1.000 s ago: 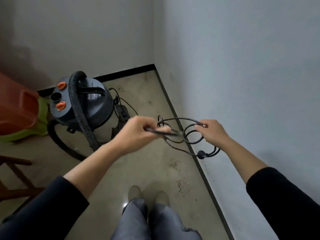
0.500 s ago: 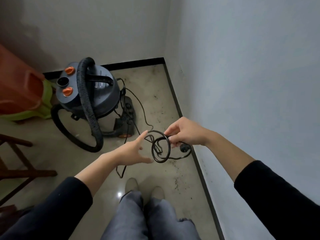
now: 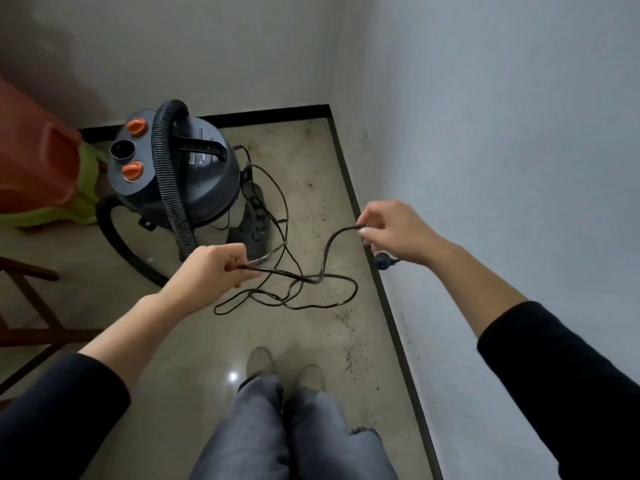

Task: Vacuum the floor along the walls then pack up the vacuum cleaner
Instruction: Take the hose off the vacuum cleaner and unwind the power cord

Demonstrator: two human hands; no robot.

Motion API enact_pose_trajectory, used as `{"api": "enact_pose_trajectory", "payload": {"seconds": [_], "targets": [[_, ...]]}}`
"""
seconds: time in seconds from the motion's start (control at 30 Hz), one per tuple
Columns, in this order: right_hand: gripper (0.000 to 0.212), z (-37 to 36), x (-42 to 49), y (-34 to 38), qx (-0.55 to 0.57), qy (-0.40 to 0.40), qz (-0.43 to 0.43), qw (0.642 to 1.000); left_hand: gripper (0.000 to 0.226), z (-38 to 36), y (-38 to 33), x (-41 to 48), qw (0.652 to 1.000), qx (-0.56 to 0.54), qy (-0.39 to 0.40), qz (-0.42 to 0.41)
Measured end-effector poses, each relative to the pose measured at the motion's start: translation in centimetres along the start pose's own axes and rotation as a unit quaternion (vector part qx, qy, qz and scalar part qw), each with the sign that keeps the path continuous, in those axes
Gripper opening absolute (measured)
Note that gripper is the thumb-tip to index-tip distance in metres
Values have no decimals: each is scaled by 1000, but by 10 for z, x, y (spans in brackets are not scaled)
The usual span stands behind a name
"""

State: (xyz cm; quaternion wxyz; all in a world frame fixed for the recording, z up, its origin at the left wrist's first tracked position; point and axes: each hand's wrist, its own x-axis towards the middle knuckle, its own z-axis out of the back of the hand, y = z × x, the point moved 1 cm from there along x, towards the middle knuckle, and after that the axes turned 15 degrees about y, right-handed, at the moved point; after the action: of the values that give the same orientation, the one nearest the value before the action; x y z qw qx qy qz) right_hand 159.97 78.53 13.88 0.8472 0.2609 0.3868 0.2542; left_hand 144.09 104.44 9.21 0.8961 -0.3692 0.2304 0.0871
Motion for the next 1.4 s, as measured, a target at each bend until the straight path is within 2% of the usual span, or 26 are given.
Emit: {"api": "enact_pose_trajectory", "payload": {"seconds": [0.13,0.23,0.3,0.43,0.53,0.6,0.67,0.77,0.8,0.87,0.93,1.0,1.07,1.13,1.2,1.3,1.37,1.4], "targets": [[11,24,0,-4,79,-122,-9,989,30,3,35,-7,976,153,128,88],[10,24,5,14,88,-205,3,975,20,-10,42,2,953,168,208,144],[17,27,8,24,127,-262,19,956,20,-16,40,11,946,168,222,165],[22,53,8,32,193,-321,40,926,28,-13,46,20,952,132,161,223],[30,66,18,33,141,-305,19,942,38,-3,57,23,962,45,103,247],[34,65,35,33,116,-290,8,950,39,5,58,28,972,-20,64,224],[35,62,57,35,110,-279,0,954,31,12,53,38,981,-59,48,181],[28,62,99,40,154,-268,-20,951,11,25,51,70,987,-68,68,126],[28,64,115,41,170,-274,-29,946,14,30,54,86,988,-54,89,114],[31,64,150,40,174,-281,-45,943,45,37,66,126,981,-35,152,116],[33,55,189,35,161,-263,-46,950,56,44,81,169,973,-16,183,141],[36,37,230,26,125,-227,-51,965,47,50,97,214,975,-8,144,171],[39,16,267,13,91,-186,-62,976,24,52,114,256,974,-36,94,204],[41,2,299,-1,81,-164,-78,980,18,47,134,299,967,-86,76,227],[43,-7,324,-17,81,-153,-96,980,18,35,152,332,941,-199,81,261],[44,-19,359,-40,105,-148,-112,977,15,8,166,370,855,-385,103,331],[47,-23,367,-45,107,-137,-117,978,39,-5,171,383,819,-445,84,351],[48,-26,373,-51,104,-132,-119,979,52,-12,177,392,814,-457,73,350]]}}
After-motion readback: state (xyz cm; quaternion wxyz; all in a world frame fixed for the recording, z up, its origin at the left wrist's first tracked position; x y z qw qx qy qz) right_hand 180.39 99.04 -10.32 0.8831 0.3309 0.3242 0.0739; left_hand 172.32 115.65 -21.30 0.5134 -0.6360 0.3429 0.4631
